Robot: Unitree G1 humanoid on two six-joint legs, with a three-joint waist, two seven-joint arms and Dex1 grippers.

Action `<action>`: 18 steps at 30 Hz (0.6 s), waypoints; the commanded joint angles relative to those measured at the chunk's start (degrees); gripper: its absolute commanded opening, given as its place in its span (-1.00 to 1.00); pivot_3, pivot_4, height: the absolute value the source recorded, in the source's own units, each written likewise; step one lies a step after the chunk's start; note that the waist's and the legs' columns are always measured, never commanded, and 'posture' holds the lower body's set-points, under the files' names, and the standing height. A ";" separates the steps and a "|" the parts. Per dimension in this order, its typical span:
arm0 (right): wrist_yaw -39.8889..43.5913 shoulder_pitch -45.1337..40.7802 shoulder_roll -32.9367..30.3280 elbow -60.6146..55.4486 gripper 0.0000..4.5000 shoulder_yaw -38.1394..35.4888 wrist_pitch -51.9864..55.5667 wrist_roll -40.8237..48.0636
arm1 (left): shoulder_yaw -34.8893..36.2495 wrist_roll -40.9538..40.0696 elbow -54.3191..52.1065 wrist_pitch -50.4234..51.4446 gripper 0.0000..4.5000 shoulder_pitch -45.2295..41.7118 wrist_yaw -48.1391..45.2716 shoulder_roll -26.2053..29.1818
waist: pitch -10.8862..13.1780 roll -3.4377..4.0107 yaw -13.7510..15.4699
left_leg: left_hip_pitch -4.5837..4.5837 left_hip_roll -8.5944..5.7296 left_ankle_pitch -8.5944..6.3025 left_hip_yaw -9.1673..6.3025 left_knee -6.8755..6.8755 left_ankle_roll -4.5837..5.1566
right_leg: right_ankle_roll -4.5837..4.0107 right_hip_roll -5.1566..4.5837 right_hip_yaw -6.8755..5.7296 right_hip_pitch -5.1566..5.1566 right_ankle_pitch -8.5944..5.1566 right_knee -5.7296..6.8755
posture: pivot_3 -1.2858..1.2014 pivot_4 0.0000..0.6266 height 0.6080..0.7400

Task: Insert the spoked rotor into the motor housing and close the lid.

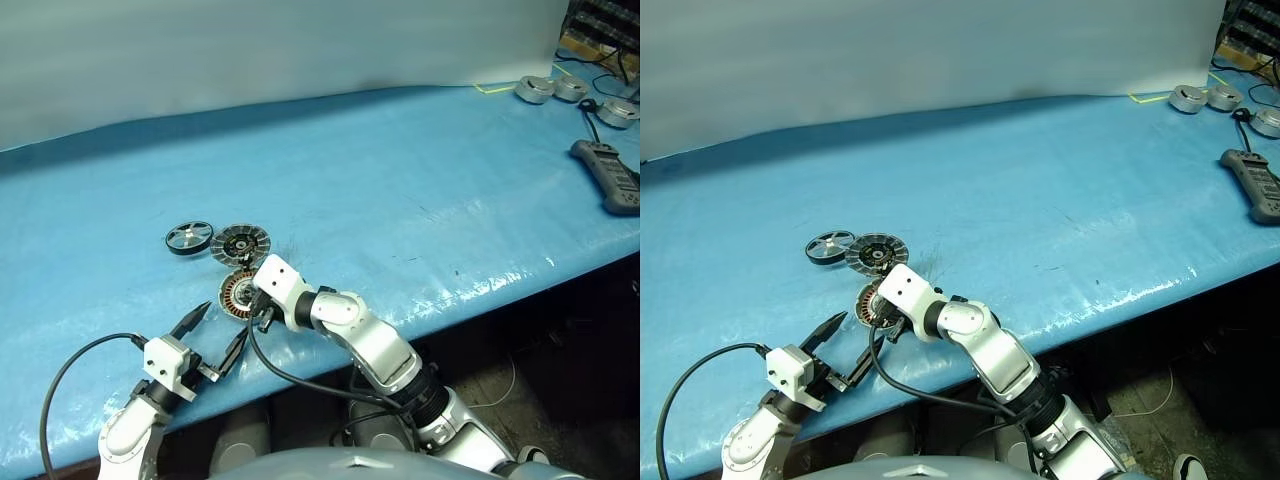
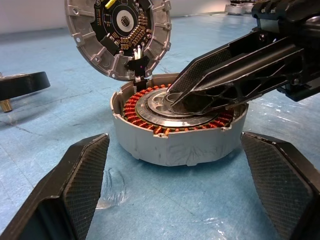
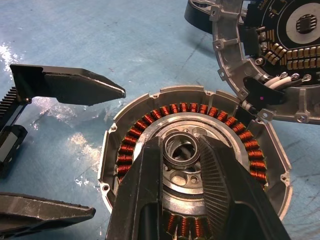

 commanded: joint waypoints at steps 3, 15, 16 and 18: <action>-0.78 -0.93 0.89 -0.50 -0.68 -1.16 -0.75 0.12 | -0.61 -0.48 -0.69 -0.93 1.00 -0.13 -0.11 -0.11 | 0.00 0.00 0.00 | 0.00 0.00 0.00 0.00 0.01 0.00 | 0.00 0.00 0.00 0.00 0.00 0.00 | 0.03 -0.52 1.00; 0.13 -0.34 1.16 -0.68 -0.11 -0.54 0.13 0.76 | -1.13 -0.26 -0.12 -0.85 1.00 -0.81 0.00 -0.09 | -0.01 0.00 -0.01 | 0.03 0.00 0.00 0.00 0.04 0.00 | 0.01 0.01 0.00 0.03 0.01 0.03 | 0.03 -0.52 1.00; 0.06 -0.25 1.23 -0.84 0.05 -0.48 0.17 0.79 | -1.14 -0.26 -0.10 -0.84 1.00 -0.85 -0.03 -0.06 | 0.00 0.00 -0.01 | 0.03 0.00 0.00 0.00 0.04 0.00 | 0.01 0.01 0.00 0.03 0.01 0.03 | 0.03 -0.52 1.00; -0.29 -0.15 1.42 -1.20 0.32 -0.64 0.16 0.89 | -1.13 -0.27 -0.02 -0.76 1.00 -0.99 -0.07 0.01 | 0.00 0.00 -0.01 | 0.02 0.00 0.00 0.00 0.05 0.00 | 0.01 0.01 0.01 0.03 0.01 0.03 | 0.03 -0.52 1.00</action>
